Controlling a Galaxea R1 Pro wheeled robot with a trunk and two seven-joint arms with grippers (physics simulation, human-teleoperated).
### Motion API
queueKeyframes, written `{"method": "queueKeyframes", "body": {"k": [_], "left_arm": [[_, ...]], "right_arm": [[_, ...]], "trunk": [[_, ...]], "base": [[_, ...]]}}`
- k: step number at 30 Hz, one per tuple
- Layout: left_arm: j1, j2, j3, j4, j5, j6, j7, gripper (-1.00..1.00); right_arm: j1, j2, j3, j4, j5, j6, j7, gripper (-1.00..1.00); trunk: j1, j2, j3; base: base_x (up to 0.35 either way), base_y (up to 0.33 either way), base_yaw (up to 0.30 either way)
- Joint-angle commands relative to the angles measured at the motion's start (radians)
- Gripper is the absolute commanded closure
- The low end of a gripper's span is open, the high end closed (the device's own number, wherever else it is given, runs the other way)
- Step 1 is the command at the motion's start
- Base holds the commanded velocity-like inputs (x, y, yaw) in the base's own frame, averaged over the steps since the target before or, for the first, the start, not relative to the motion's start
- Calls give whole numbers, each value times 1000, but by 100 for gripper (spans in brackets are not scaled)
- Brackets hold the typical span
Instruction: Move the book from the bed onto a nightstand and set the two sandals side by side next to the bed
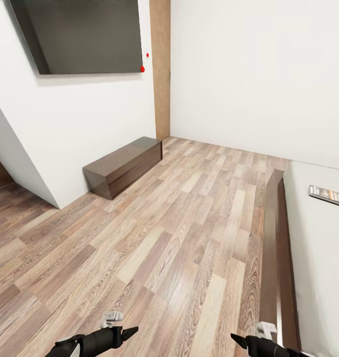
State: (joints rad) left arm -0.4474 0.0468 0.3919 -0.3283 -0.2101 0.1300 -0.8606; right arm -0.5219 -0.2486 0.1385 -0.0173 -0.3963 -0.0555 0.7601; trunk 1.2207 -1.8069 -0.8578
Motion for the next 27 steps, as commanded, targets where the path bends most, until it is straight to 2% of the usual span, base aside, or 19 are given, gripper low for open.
{"method": "queueKeyframes", "body": {"k": [1,27], "left_arm": [[-1,-1,8,-2,-6,10,-6,-100],[-1,-1,8,-2,-6,10,-6,-100]], "right_arm": [[0,0,9,1,-6,-6,2,-100],[-1,0,9,3,-6,-6,0,-100]], "trunk": [[-4,7,2],[-104,189,84]], "base": [[0,0,0],[0,0,0]]}}
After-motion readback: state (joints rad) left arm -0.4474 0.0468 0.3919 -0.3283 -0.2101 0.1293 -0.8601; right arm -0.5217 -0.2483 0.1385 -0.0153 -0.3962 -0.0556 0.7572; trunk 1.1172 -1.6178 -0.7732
